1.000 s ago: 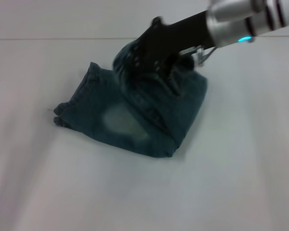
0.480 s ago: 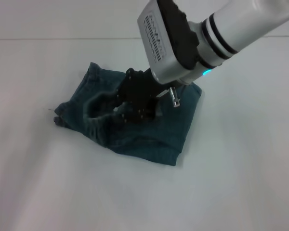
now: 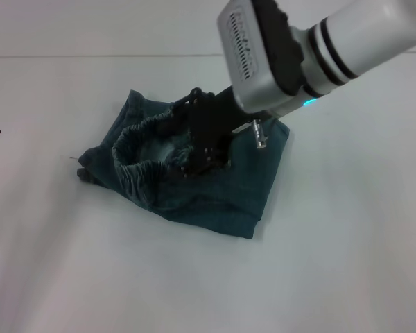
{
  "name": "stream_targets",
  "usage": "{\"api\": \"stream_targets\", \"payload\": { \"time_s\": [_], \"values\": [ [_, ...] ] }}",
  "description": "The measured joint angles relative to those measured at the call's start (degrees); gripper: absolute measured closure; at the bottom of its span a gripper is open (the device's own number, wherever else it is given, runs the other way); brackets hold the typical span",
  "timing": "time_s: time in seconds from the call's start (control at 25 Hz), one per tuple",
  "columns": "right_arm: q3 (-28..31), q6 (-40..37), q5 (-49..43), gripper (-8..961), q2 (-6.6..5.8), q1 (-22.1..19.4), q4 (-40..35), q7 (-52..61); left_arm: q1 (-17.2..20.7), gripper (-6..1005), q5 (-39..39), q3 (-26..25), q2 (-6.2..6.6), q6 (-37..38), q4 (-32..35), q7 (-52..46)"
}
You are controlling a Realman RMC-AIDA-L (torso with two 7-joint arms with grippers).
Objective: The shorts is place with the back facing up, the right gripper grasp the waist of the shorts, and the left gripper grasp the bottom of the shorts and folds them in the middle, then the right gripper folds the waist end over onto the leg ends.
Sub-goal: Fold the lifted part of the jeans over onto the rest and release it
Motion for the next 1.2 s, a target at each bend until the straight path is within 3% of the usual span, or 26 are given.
{"api": "stream_targets", "payload": {
  "time_s": [0.08, 0.28, 0.4, 0.56, 0.76, 0.96, 1.2],
  "values": [
    [0.03, -0.26, 0.36, 228, -0.05, -1.91, -2.37, 2.28, -0.06, 998, 0.2, -0.01, 0.0, 0.35, -0.04, 0.01],
    [-0.27, -4.13, 0.05, 63, -0.1, -7.53, -10.98, 12.56, -0.34, 993, 0.92, -0.1, 0.0, 1.11, 0.31, 0.57],
    [0.05, -8.97, -2.1, 78, -0.2, -11.76, -20.93, 23.56, -0.64, 985, 2.59, -0.21, 0.03, 1.51, 0.66, 1.98],
    [1.41, -13.96, -5.49, 98, -0.43, -12.73, -26.3, 31.27, -1.24, 974, 6.51, -0.44, 0.29, 3.45, 0.9, 4.94],
    [4.62, -20.83, -10.85, 120, -0.3, -10.88, -26.39, 37.58, -1.68, 961, 13.07, -0.58, 0.46, 8.71, 0.76, 10.83],
    [5.8, -22.09, -11.09, 133, -0.43, -10.63, -24.63, 38.66, -2.8, 766, 23.31, -1.53, 0.99, 14.21, 1.76, 11.4],
    [5.95, -20.02, -11.09, 147, -0.86, -8.53, -15.45, 36.12, -6.02, 546, 34.54, -5.4, 2.5, 17.85, 1.89, 6.91]
  ]
}}
